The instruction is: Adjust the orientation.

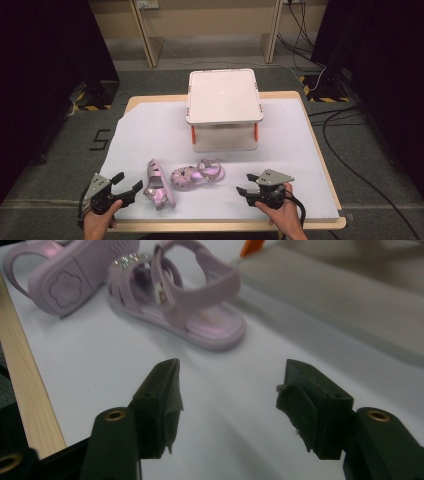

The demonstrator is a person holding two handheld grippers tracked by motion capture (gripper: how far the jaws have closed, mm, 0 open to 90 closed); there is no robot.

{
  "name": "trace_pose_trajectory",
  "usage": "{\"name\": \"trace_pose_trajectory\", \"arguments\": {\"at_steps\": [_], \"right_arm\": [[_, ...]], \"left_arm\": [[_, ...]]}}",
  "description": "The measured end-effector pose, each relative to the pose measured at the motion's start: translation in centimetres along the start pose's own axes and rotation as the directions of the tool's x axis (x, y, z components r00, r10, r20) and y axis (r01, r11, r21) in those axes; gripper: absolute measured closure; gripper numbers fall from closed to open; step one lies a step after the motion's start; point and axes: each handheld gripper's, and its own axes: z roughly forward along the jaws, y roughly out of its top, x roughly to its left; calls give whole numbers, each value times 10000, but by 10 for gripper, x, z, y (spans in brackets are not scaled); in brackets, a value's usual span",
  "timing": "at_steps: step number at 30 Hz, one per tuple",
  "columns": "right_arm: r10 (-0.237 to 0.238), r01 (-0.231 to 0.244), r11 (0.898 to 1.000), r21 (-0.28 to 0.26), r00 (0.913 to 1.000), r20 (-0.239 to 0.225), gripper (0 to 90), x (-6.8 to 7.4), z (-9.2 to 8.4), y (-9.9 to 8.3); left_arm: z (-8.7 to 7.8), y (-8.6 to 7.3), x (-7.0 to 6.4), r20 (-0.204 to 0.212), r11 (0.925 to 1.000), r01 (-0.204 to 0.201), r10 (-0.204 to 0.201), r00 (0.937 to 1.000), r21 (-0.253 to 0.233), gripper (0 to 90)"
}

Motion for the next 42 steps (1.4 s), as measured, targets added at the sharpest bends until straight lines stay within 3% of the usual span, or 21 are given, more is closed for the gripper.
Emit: {"name": "trace_pose_trajectory", "arguments": {"at_steps": [2,5,9,15,22,28,31,32,34,37,42], "right_arm": [[-74,73,9999,-91,10000,-33,431,1,1,3],[-362,342,9986,-410,9981,-491,473,8,11,19],[-802,776,9963,-358,9938,-772,522,17,26,32],[-1576,1563,9875,-201,9801,-1207,571,31,53,53],[-1545,1574,9875,129,9798,-1272,575,35,79,67],[-1339,1436,9881,543,9793,-1520,574,33,99,69],[-1323,1442,9874,644,9780,-1614,600,33,104,69],[-1289,1436,9867,765,9768,-1708,664,32,109,68],[-1214,1366,9876,768,9768,-1767,754,31,111,68],[-1190,1347,9878,785,9767,-1788,780,32,109,68],[-720,787,9956,500,9896,-1242,803,30,95,71]], "left_arm": [[0,0,0,-1,10000,-16,16,10000,9,165],[-1,0,0,-20,10000,-8,8,10000,15,165],[-1,0,1,-1,10000,-3,3,10000,-6,165],[-1,0,0,29,10000,8,-8,10000,-3,165],[-1,0,0,46,10000,10,-10,10000,1,165],[0,0,0,76,10000,28,-28,10000,-29,165],[0,0,0,75,10000,28,-28,10000,-16,165],[-1,0,0,79,10000,14,-14,10000,5,166],[-1,0,0,78,10000,24,-24,10000,-6,165],[0,0,0,111,10000,12,-11,9999,-35,165],[-1,1,-1,144,10000,-7,8,9999,-71,165]]}}
